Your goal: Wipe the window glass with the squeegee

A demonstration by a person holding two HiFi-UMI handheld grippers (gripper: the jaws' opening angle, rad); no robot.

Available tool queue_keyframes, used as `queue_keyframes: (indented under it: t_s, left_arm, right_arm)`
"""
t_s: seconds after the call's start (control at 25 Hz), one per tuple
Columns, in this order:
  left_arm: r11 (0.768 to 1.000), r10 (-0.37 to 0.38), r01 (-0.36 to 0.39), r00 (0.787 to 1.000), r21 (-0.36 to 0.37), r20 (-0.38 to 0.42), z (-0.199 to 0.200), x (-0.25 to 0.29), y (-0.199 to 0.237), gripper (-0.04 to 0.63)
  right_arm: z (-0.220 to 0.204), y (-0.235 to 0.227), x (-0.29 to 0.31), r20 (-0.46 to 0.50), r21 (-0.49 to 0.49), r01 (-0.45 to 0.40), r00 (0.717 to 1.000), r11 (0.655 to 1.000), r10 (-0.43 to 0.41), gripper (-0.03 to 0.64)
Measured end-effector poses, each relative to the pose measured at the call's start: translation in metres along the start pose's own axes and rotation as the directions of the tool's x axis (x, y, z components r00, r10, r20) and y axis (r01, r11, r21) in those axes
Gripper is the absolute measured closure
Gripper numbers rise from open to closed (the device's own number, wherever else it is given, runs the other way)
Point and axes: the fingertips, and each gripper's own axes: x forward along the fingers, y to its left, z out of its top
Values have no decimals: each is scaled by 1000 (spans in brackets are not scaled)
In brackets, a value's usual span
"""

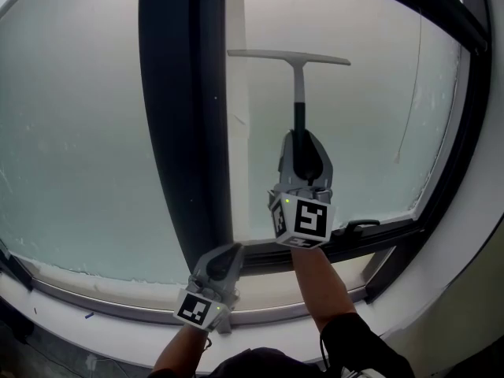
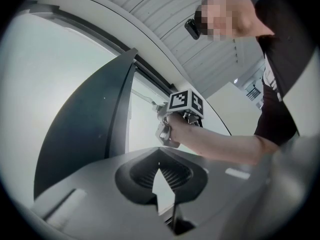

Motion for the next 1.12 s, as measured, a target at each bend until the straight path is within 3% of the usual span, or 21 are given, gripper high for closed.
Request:
queue_keyframes:
  t_s: [1.12]
  left_arm:
    - [999,5,-8,997,-43,-73,-23,-21,-8,597]
  right_arm:
    - [-32,8,-46,-75,-3,3,997,1000,-3,522]
